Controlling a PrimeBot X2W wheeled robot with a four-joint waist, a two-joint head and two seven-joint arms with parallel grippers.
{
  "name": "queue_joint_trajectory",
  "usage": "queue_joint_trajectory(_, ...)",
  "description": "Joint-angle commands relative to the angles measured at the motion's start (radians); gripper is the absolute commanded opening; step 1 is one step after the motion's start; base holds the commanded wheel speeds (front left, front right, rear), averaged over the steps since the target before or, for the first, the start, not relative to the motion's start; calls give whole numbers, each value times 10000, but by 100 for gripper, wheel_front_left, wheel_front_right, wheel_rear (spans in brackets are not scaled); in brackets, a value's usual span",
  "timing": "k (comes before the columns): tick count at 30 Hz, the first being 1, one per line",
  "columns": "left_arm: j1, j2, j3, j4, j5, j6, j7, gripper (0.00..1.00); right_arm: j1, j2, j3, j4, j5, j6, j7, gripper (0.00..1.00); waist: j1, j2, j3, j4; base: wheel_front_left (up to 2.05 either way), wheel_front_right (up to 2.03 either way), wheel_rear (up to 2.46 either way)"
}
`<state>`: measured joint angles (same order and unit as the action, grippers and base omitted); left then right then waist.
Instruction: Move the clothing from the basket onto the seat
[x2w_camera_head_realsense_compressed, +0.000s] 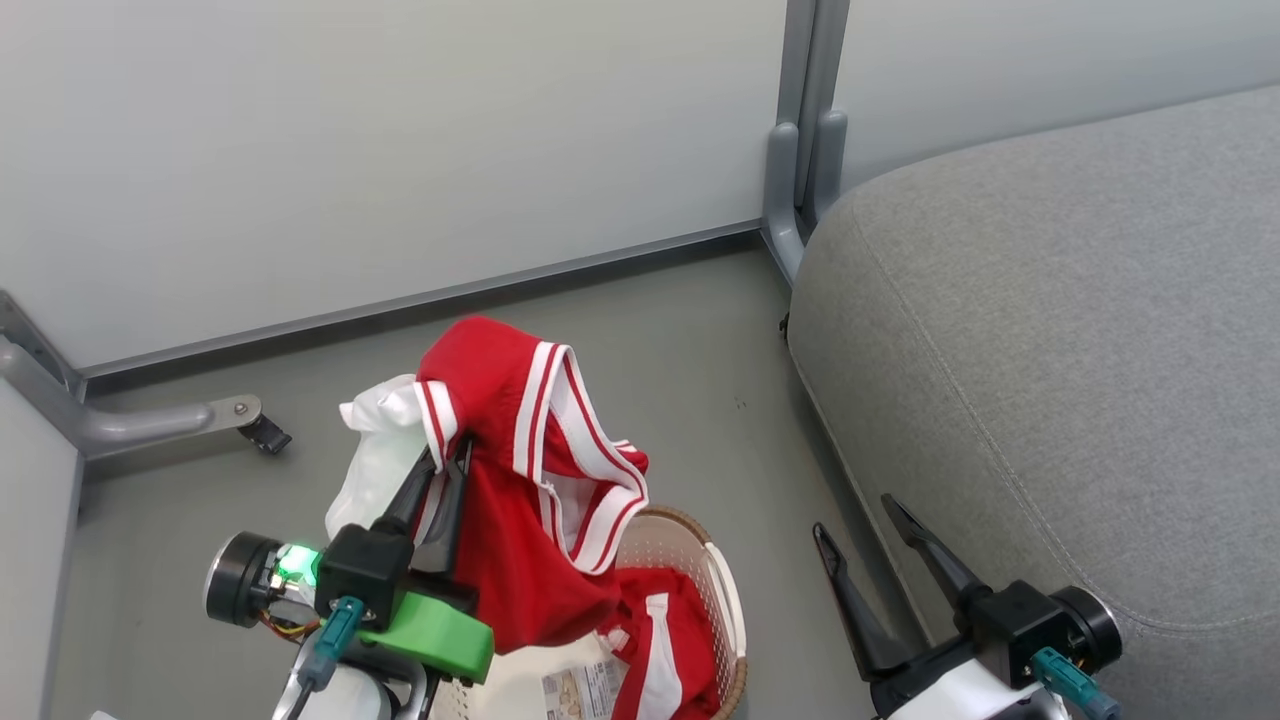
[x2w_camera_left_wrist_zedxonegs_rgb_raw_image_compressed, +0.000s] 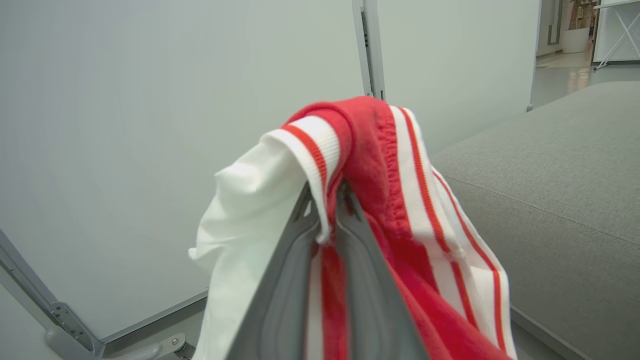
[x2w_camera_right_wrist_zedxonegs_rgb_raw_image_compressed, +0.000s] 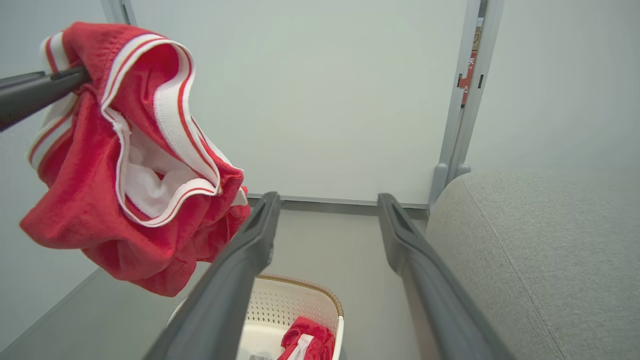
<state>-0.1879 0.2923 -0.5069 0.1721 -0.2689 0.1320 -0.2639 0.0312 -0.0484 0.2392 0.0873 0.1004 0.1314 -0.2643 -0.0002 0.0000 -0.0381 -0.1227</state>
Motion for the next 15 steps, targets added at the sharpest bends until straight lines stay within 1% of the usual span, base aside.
queue_joint_trajectory(1, 140, 15, 16, -96, 72, -27, -8, 0, 28, -36, 108, -73, 82, -14, -3, 100, 2, 0, -32, 51, 0, 0, 0)
queue_joint_trajectory(5, -55, -60, -115, -204, 72, -123, -8, 0, -200, -36, 436, -229, 208, -14, -3, 100, 2, 0, 39, 162, 0, 0, 0)
queue_joint_trajectory(11, -418, -286, -552, -318, 138, -408, 70, 0, -718, -39, 1637, -361, 716, -14, -3, 100, 2, 0, 144, 286, 0, 0, 0)
queue_joint_trajectory(15, -665, -547, -976, -341, 245, -642, 143, 0, -1098, -39, 2416, -132, 893, -14, -3, 100, 2, 0, 183, 322, 0, 0, 0)
